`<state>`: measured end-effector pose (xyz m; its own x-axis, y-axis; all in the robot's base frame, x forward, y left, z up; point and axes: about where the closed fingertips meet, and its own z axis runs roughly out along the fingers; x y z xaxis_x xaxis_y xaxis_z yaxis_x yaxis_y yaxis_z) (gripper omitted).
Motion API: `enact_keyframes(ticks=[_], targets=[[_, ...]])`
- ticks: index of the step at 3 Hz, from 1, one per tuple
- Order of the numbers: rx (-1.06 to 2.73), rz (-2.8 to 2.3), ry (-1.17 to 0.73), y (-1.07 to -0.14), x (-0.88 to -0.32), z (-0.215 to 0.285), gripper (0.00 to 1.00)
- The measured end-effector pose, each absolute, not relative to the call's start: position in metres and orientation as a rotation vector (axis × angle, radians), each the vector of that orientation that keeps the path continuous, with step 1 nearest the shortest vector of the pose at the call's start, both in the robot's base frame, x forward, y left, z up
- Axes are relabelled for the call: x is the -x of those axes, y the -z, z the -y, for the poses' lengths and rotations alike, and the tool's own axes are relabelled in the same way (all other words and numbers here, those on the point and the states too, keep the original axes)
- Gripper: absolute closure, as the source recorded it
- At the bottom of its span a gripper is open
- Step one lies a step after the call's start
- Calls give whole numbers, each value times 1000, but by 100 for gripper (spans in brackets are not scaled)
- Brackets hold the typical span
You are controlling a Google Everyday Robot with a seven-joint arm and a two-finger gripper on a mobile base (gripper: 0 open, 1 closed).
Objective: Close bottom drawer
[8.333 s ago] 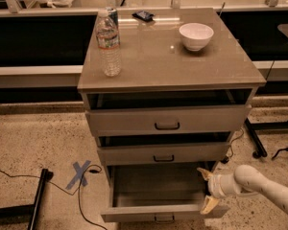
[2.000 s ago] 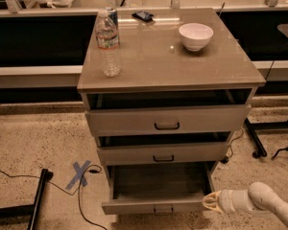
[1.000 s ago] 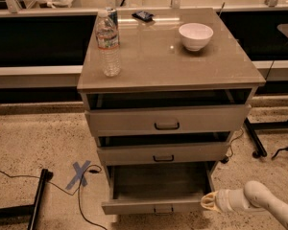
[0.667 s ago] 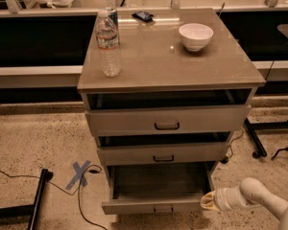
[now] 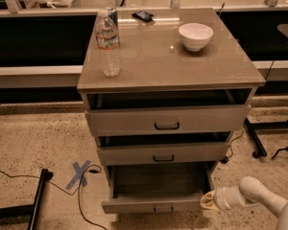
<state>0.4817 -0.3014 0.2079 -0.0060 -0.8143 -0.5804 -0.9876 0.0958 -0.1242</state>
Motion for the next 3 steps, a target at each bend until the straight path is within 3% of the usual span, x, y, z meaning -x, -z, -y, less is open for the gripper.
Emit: enact_keyframes(ticks=[1, 2, 3], targets=[[1755, -1841, -462, -206, -483, 300, 100], [1755, -1841, -462, -208, -483, 300, 84], [1756, -1840, -468, -207, -482, 298, 60]])
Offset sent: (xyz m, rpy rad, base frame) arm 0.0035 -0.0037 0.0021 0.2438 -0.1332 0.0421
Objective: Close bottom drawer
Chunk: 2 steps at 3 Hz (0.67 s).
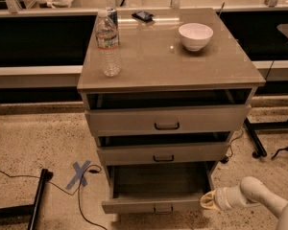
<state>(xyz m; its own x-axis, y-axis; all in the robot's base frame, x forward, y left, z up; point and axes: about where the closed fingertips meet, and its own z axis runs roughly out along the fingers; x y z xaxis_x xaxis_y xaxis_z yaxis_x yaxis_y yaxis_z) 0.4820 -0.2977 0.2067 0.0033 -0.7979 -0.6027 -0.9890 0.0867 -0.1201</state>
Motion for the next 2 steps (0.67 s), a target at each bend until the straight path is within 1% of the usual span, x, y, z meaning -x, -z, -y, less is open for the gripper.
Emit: enact_keyframes(ticks=[1, 2], targets=[[1756, -1840, -468, -208, -482, 298, 37], [1756, -1838, -473, -208, -481, 296, 9]])
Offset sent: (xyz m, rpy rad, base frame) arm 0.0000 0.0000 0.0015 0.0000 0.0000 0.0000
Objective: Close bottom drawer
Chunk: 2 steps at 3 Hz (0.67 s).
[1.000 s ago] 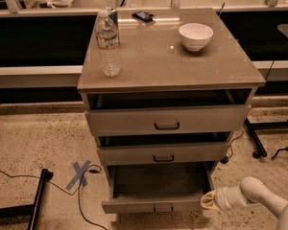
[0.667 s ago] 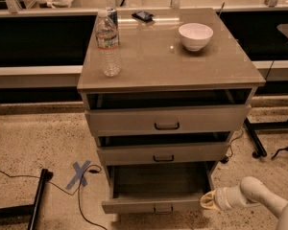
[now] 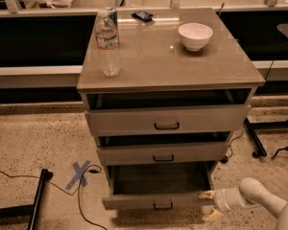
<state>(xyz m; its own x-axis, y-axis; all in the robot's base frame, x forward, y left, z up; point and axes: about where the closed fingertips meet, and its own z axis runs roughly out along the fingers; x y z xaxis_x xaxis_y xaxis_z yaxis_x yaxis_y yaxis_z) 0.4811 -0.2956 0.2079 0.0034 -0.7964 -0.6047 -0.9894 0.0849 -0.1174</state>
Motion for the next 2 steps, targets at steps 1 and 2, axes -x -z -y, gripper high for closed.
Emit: enact_keyframes(ticks=[1, 2], targets=[[1756, -1838, -473, -208, -481, 296, 22], [1760, -1807, -459, -209, -479, 291, 45]])
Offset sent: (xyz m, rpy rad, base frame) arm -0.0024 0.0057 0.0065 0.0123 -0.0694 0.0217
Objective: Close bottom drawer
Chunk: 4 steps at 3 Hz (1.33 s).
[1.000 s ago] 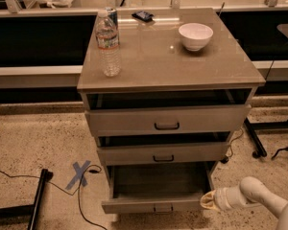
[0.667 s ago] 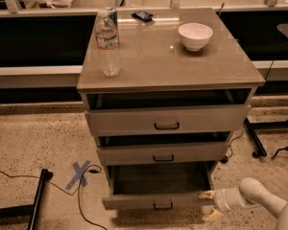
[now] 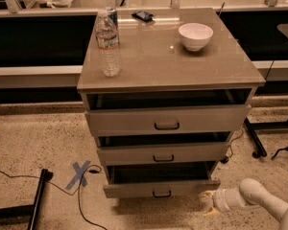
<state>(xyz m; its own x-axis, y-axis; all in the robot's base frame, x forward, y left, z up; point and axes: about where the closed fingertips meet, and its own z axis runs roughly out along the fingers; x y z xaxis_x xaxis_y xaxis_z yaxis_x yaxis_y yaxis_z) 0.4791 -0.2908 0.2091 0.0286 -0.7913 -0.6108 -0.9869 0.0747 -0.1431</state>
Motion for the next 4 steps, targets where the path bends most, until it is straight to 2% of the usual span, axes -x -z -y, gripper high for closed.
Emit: enact_keyframes(ticks=[2, 3, 4], targets=[[1767, -1792, -510, -198, -480, 278, 92], [1767, -1791, -515, -196, -479, 276, 100], [1767, -1791, -515, -196, -479, 276, 100]])
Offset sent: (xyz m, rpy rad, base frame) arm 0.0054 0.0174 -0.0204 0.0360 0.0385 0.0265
